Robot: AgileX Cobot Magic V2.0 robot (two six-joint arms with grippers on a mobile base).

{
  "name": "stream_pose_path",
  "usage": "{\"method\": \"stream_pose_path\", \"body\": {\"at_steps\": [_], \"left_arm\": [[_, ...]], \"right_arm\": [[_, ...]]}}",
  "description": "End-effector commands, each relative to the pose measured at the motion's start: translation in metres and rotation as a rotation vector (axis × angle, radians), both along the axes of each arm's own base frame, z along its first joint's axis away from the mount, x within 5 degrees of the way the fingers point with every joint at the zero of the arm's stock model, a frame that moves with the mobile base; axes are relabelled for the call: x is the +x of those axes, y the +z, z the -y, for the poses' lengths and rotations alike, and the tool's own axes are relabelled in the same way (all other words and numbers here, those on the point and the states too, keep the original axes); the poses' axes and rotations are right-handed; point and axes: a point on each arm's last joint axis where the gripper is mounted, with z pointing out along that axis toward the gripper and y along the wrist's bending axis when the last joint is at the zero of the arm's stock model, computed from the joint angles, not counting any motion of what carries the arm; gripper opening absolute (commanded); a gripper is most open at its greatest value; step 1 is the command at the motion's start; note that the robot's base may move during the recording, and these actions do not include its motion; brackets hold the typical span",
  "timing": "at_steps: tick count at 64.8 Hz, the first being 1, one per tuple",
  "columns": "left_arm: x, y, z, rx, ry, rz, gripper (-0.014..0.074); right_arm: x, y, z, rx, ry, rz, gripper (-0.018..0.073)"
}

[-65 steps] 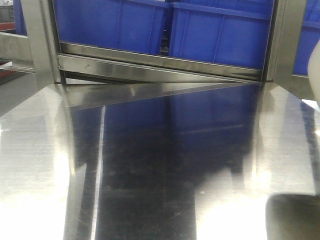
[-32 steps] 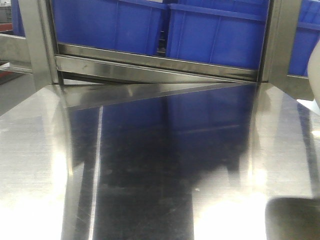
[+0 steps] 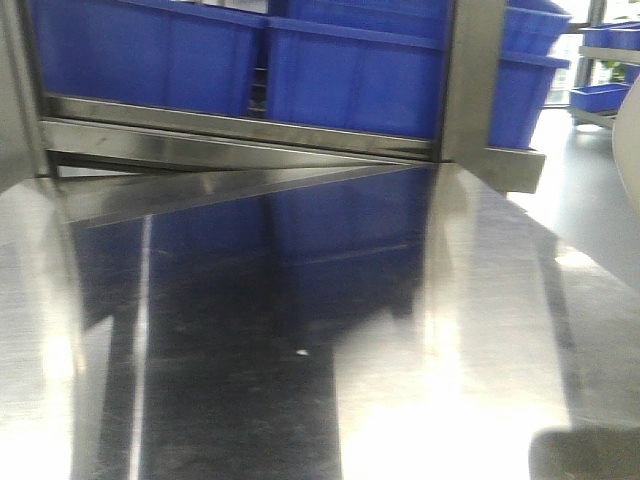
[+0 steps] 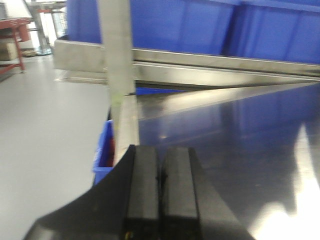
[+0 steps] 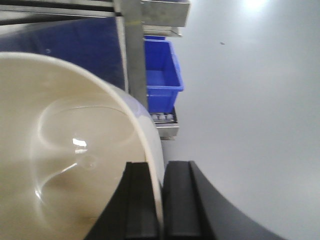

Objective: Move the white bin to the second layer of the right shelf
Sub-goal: 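Turn the base away from the table holding the bin in the right gripper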

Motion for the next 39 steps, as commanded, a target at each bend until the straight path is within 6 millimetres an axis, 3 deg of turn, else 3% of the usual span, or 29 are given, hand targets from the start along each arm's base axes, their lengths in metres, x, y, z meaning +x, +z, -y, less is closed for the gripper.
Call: {"method": "stream_pose_path", "body": {"at_steps": [1, 39], "left_arm": [[0.0004, -0.0037, 0.0001, -0.007, -0.002, 0.065, 0.0085], [0.0004, -0.0037, 0.0001, -0.007, -0.002, 0.065, 0.0085]], "right_arm": [[0.0022, 0.0186, 0.0001, -0.008, 0.001, 0.126, 0.0049], [0.0022, 0.0186, 0.0001, -0.008, 0.001, 0.126, 0.0049]]}}
